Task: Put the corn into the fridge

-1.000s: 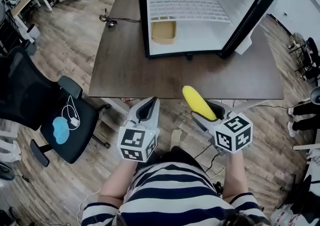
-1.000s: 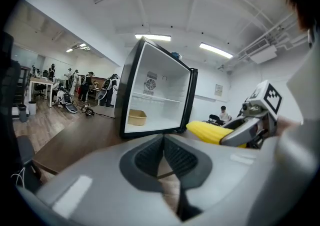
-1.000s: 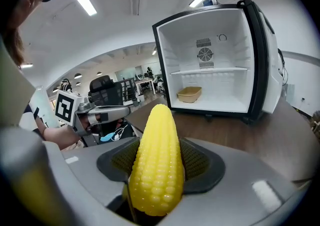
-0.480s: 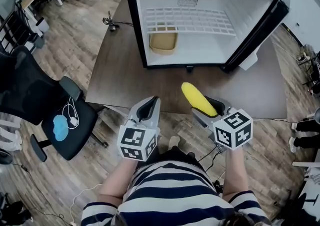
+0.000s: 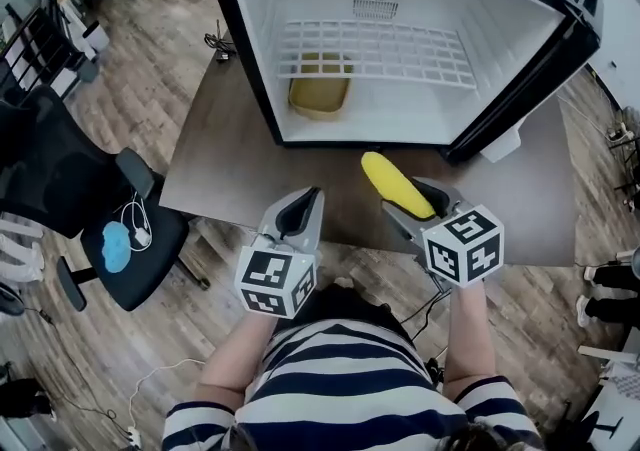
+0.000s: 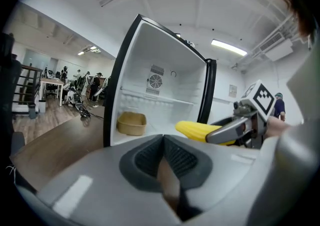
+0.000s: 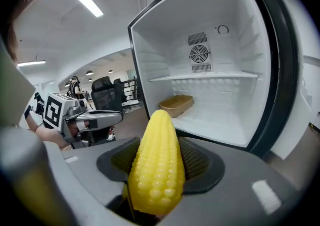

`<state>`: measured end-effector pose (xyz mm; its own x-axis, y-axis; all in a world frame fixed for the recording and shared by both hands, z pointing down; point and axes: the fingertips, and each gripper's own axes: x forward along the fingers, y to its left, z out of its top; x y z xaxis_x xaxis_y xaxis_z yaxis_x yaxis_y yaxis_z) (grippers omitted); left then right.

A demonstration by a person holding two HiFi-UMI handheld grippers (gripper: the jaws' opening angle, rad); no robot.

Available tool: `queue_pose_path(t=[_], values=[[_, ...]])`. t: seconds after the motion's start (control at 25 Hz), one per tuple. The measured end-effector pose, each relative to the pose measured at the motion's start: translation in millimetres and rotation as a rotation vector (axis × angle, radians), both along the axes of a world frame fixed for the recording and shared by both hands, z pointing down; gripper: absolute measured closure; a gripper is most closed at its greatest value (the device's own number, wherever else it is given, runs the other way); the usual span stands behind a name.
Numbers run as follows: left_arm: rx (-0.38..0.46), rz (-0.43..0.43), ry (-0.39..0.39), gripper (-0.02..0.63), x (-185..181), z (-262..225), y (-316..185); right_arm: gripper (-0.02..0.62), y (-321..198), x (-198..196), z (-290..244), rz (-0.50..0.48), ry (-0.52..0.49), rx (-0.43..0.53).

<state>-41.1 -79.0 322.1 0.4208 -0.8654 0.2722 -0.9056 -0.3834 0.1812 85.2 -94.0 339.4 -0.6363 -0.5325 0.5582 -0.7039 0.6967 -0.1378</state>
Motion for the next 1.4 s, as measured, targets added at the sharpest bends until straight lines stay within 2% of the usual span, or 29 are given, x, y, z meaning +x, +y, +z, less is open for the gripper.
queue_pose_path(t=[0.4, 0.76, 1.4], values=[[0.019, -0.051, -0.002, 0.606, 10.8, 0.8, -28.6, 0.337, -62.7, 13.3, 6.0, 0.019, 0.004, 0.034], [-0.001, -0.026, -0.009, 0.606, 10.2, 13.9, -60.4, 0.337, -97.3, 5.8, 21.4, 0.035, 0.027, 0.034], [0.051, -0.019, -0.006, 0.606, 9.7, 32.6, -131.4, 0.337, -173.0, 4.5, 54.4, 0.140, 0.092, 0.099]])
